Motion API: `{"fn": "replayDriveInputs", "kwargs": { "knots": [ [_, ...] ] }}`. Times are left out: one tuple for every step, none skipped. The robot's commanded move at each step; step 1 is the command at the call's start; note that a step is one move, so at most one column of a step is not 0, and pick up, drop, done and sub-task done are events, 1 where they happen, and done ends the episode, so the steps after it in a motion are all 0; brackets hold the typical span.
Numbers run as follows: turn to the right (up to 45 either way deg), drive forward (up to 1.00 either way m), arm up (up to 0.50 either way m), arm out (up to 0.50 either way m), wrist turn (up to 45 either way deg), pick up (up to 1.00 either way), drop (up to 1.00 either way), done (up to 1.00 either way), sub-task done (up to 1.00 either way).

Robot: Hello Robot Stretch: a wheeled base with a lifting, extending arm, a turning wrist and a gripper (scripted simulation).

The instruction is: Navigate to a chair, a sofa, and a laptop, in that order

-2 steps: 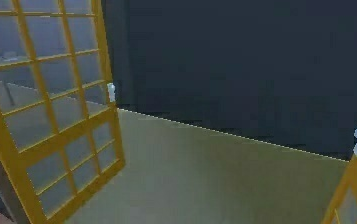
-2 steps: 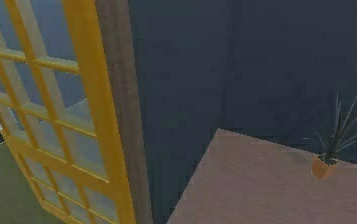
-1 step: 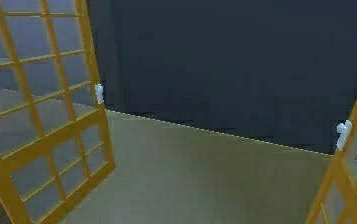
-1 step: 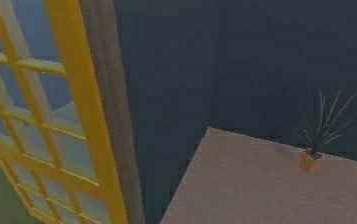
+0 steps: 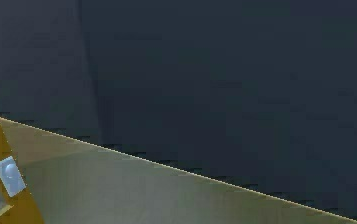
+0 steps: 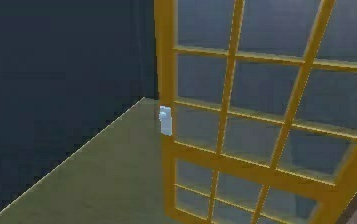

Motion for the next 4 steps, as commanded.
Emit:
{"fn": "replayDriveInputs", "kwargs": {
  "knots": [
    [0.0, 0.60, 0.00, 0.00, 0.0, 0.00, 0.00, 0.00, 0.00],
    [-30.0, 0.00, 0.00, 0.00, 0.0, 0.00, 0.00, 0.00, 0.00],
    [0.0, 0.50, 0.00, 0.00, 0.0, 0.00, 0.00, 0.00, 0.00],
    [-45.0, 0.00, 0.00, 0.00, 0.0, 0.00, 0.00, 0.00, 0.00]
  ]
}}
